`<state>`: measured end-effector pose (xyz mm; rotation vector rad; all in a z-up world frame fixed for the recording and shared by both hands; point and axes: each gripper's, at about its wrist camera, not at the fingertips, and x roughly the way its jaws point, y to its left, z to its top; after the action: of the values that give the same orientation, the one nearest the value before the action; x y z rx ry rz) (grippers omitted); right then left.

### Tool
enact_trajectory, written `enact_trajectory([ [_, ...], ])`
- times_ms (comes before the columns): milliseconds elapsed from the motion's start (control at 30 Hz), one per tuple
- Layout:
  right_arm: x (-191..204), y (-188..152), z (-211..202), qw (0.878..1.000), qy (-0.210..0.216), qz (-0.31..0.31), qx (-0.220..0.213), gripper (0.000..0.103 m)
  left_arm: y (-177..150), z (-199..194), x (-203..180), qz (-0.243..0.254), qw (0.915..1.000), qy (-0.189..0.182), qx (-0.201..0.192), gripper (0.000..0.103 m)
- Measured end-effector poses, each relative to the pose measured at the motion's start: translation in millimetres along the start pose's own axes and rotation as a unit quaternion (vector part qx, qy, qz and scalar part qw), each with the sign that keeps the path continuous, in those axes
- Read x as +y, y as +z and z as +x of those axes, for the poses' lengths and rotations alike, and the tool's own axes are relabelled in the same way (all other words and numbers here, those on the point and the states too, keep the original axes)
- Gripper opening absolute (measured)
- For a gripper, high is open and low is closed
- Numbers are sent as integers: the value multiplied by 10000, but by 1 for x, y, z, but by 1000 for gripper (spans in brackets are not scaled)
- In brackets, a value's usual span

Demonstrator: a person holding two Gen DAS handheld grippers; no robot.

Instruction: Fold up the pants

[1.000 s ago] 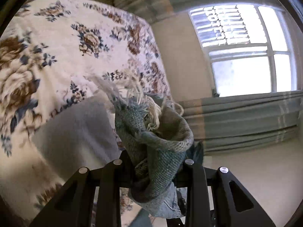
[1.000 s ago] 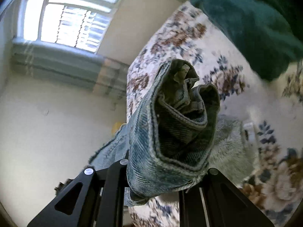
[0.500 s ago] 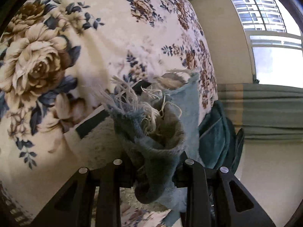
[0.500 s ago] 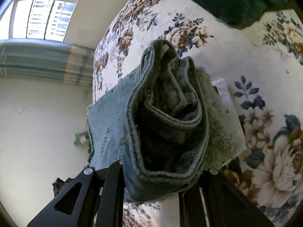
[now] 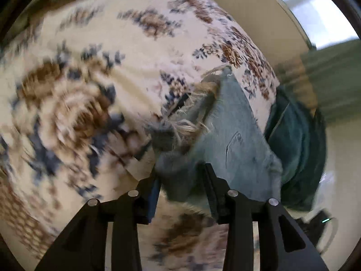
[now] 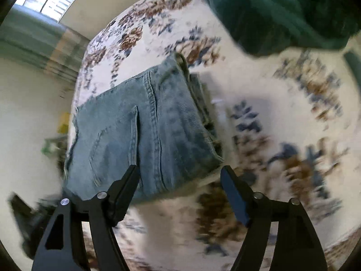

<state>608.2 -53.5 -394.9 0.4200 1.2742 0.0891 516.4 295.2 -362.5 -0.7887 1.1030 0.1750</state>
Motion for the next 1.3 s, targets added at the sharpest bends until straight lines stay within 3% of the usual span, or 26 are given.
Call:
enact_trajectory([
  [67,12,-9,-23,9979,-487,-373,-210,97,-3,-15,-11,456,9983,341,-136,49],
  [167,30,-27,-52,9896,-1070,-824,-485,102,-9,-34,-29,1129,9894,833,-363,75],
  [267,45,-45,-86,9802,-1458,-1084,-792,103,-20,-53,-49,1792,9738,1276,-573,78],
  [367,55,-62,-117,9729,-1659,-1200,-1070,103,-32,-74,-65,2207,9616,1465,-719,92],
  [633,74,-118,-218,9660,-1552,-1337,-1576,103,-77,-155,-95,2679,9464,1344,-1203,92],
  [900,84,-196,-326,9586,-1318,-1494,-2033,103,-135,-247,-105,2852,9345,1231,-1738,92],
  [1100,95,-257,-405,9443,-1267,-1784,-2460,103,-177,-316,-105,2917,9269,1126,-2074,92],
  [1300,102,-305,-469,9355,-1194,-1859,-2757,103,-205,-360,-106,3000,9198,1015,-2319,92],
])
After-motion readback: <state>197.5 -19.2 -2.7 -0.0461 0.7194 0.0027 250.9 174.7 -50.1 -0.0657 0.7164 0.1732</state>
